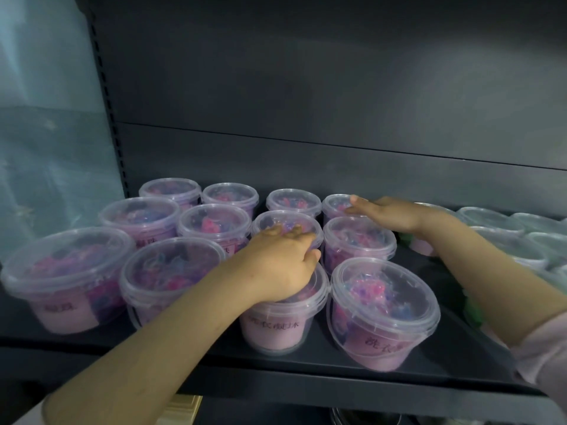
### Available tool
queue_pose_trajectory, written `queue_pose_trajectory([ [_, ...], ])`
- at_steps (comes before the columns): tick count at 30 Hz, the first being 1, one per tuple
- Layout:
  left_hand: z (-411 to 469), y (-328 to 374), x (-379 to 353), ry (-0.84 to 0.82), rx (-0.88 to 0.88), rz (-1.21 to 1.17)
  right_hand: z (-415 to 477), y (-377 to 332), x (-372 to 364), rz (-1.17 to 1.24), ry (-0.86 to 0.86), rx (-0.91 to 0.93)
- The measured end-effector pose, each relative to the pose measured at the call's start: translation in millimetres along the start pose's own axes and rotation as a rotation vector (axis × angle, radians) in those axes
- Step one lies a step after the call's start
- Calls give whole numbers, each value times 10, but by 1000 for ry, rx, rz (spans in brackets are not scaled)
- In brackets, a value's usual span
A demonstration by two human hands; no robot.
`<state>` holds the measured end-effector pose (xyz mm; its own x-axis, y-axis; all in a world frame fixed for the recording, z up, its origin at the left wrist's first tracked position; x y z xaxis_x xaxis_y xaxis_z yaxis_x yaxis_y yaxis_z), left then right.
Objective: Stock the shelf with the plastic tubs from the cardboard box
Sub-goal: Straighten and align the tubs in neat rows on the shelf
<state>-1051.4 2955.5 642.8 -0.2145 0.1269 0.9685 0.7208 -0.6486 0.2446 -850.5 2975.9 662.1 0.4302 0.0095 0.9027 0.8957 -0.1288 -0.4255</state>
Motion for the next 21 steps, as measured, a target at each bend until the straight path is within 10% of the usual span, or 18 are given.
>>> queue_pose_trajectory([
  [21,7,-28,-25,-31,22,-4,-217,-257,193,-62,142,102],
])
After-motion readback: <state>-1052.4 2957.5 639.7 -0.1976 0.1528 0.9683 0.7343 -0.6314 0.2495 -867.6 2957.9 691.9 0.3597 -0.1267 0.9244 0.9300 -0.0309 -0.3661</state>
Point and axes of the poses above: each hand's wrist, its own z-axis towards the middle knuckle, its own x-axis out of the back of the hand, y = z × x, the point moved 9 cm from there along z, towards the middle knuckle, and after that the axes turned 6 degrees about x, right-handed, at the moved point
